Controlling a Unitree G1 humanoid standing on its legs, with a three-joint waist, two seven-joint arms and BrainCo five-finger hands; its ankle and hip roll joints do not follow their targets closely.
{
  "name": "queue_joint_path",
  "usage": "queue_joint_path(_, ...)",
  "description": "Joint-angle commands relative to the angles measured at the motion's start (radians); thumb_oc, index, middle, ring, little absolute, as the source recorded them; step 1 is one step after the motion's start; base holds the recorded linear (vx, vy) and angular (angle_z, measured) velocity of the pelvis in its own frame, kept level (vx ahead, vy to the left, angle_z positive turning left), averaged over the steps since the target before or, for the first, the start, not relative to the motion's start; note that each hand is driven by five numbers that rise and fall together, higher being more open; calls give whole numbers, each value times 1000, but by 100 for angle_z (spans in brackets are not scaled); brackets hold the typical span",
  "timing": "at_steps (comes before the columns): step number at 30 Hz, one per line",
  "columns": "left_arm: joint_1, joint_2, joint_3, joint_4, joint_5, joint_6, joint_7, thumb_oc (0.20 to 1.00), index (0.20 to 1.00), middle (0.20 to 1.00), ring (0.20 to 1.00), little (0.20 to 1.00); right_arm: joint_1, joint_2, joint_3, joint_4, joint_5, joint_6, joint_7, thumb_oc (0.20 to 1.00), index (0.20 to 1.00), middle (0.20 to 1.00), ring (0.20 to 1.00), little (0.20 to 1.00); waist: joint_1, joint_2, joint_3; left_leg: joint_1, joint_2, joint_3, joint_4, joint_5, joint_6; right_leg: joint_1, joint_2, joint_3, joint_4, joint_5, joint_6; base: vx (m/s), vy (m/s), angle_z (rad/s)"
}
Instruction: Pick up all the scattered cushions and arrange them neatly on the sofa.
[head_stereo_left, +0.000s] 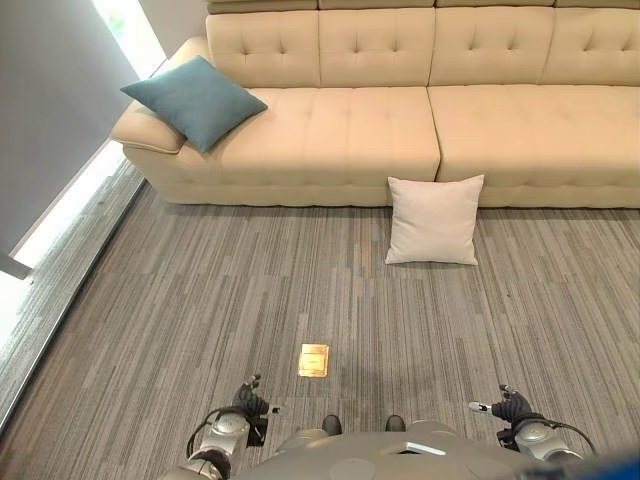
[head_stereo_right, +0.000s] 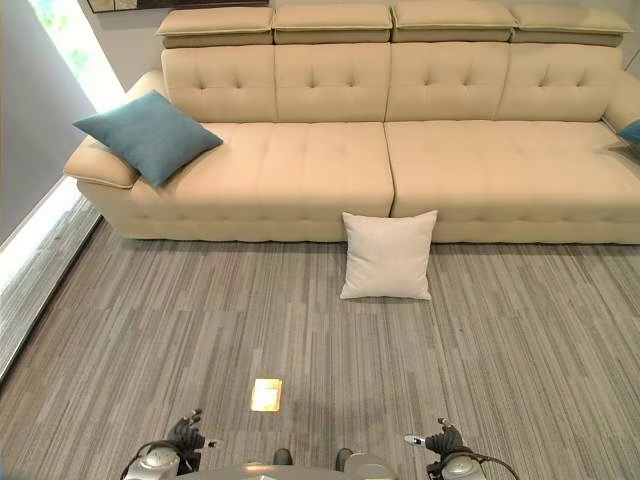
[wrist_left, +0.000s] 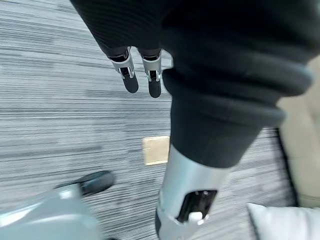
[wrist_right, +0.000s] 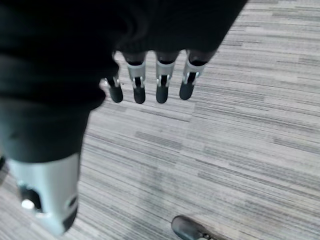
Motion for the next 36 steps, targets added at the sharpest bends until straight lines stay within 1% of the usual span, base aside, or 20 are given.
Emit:
queue_joint_path(1,-51,3,32,40,44,-12,8,1000,1000,1000,1000,1000,-21,17,25,31,8,-4,-13,1000,1000,1000,1000,1000,18,-65,-4,22,3,39,-20,-45,-84,68,-91,-15,-156,108,139,0,0,0)
queue_joint_path(10,-53,5,36,34,40,-8,7,1000,1000,1000,1000,1000,-28,26,37,23,3,3,-9,1000,1000,1000,1000,1000,30,-72,4,20,-2,29,-20,-48,-77,68,-93,-22,-156,109,141,2,3,0)
queue_joint_path(13,-54,8,35,29,39,-8,4,1000,1000,1000,1000,1000,-36,24,45,5,3,2,-3,1000,1000,1000,1000,1000,37,-75,5,19,-7,24,-20,-50,-69,67,-94,-19,-156,111,142,29,45,-1)
queue_joint_path(15,-62,12,32,27,43,-7,1,1000,1000,1000,1000,1000,-51,22,58,-9,-8,3,0,1000,1000,1000,1000,1000,49,-84,15,6,-20,16,-12,-47,-53,65,-102,-15,-156,116,141,-5,83,-1)
queue_joint_path(17,-65,17,33,27,42,-7,-1,1000,1000,1000,1000,1000,-61,22,68,-19,-18,5,1,1000,1000,1000,1000,1000,57,-93,20,-20,-31,7,17,-60,-41,54,-113,-17,-150,125,143,-27,85,2)
queue_joint_path(18,-64,18,36,27,41,-7,-2,1000,1000,1000,1000,1000,-64,21,69,-26,-21,4,0,1000,1000,1000,1000,1000,61,-95,23,-27,-36,2,26,-65,-34,47,-120,-18,-136,125,145,-28,108,5)
queue_joint_path(20,-65,22,45,28,34,-6,-1,1000,1000,1000,1000,1000,-71,25,78,-39,-31,6,0,1000,1000,1000,1000,1000,71,-97,33,-48,-51,-11,43,-74,-17,0,-136,-12,-58,117,150,-33,123,2)
queue_joint_path(21,-67,26,49,29,32,-6,-1,1000,1000,1000,1000,1000,-78,26,88,-46,-41,9,3,1000,1000,1000,1000,1000,75,-94,44,-51,-57,-25,47,-76,-6,-35,-145,-9,9,114,154,-20,110,4)
queue_joint_path(22,-66,30,51,28,31,-5,-1,1000,1000,1000,1000,1000,-80,25,94,-48,-45,12,4,1000,1000,1000,1000,1000,76,-91,52,-52,-61,-33,50,-76,1,-55,-147,-5,50,111,154,-15,130,5)
queue_joint_path(23,-68,37,53,27,30,-7,1,1000,1000,1000,1000,1000,-85,25,104,-60,-49,10,4,1000,1000,1000,1000,1000,75,-82,71,-52,-64,-55,54,-75,13,-97,-145,11,139,108,152,-10,76,20)
queue_joint_path(25,-69,38,53,27,29,-9,2,1000,1000,1000,1000,1000,-86,26,106,-63,-50,8,3,1000,1000,1000,1000,1000,73,-78,75,-51,-67,-67,53,-74,15,-121,-138,28,178,106,150,46,46,42)
queue_joint_path(26,-72,40,49,27,29,-13,9,1000,1000,1000,1000,1000,-88,22,106,-70,-43,3,0,1000,1000,1000,1000,1000,61,-70,77,-36,-76,-104,37,-71,15,-151,-89,83,199,87,136,121,16,46)
queue_joint_path(28,-79,45,38,21,35,-17,14,1000,1000,1000,1000,1000,-83,14,107,-72,-29,1,-4,1000,1000,1000,1000,1000,45,-77,74,-24,-91,-144,16,-64,9,-158,-24,154,131,69,120,146,-76,66)
queue_joint_path(29,-81,45,39,22,32,-17,13,1000,1000,1000,1000,1000,-81,11,105,-71,-24,0,-6,1000,1000,1000,1000,1000,47,-82,72,-25,-95,-158,17,-64,3,-136,-22,156,104,63,115,124,-138,117)
queue_joint_path(30,-82,43,41,23,26,-20,15,1000,1000,1000,1000,1000,-79,11,102,-70,-26,1,-5,1000,1000,1000,1000,1000,48,-87,72,-22,-96,-168,17,-66,-5,-122,-28,139,80,61,110,127,-216,118)
queue_joint_path(31,-88,38,36,27,24,-22,17,1000,1000,1000,1000,1000,-69,7,97,-70,-24,-3,-10,1000,1000,1000,1000,1000,43,-91,65,-21,-93,-194,22,-70,-22,-108,-6,148,61,55,96,107,-170,111)
queue_joint_path(32,-88,38,36,27,24,-22,17,1000,1000,1000,1000,1000,-69,7,97,-70,-24,-3,-10,1000,1000,1000,1000,1000,41,-91,65,-21,-93,-195,22,-71,-22,-107,-6,147,60,55,96,132,-252,111)
queue_joint_path(33,-91,33,32,24,22,-25,15,1000,1000,1000,1000,1000,-65,3,96,-65,-22,-9,-12,1000,1000,1000,1000,1000,44,-100,64,-33,-96,-207,55,-81,-38,-78,-13,121,18,65,92,93,-182,107)
queue_joint_path(35,-94,26,25,18,18,-24,13,1000,1000,1000,1000,1000,-66,-3,87,-66,-12,-10,-12,1000,1000,1000,1000,1000,40,-107,68,-59,-96,-213,114,-98,-50,-49,-16,99,-8,64,85,67,-181,89)
queue_joint_path(36,-99,21,16,12,14,-26,13,1000,1000,1000,1000,1000,-65,-10,79,-71,1,-18,-14,1000,1000,1000,1000,1000,37,-113,79,-104,-97,-180,181,-104,-62,-30,-30,68,-26,61,79,6,-95,72)
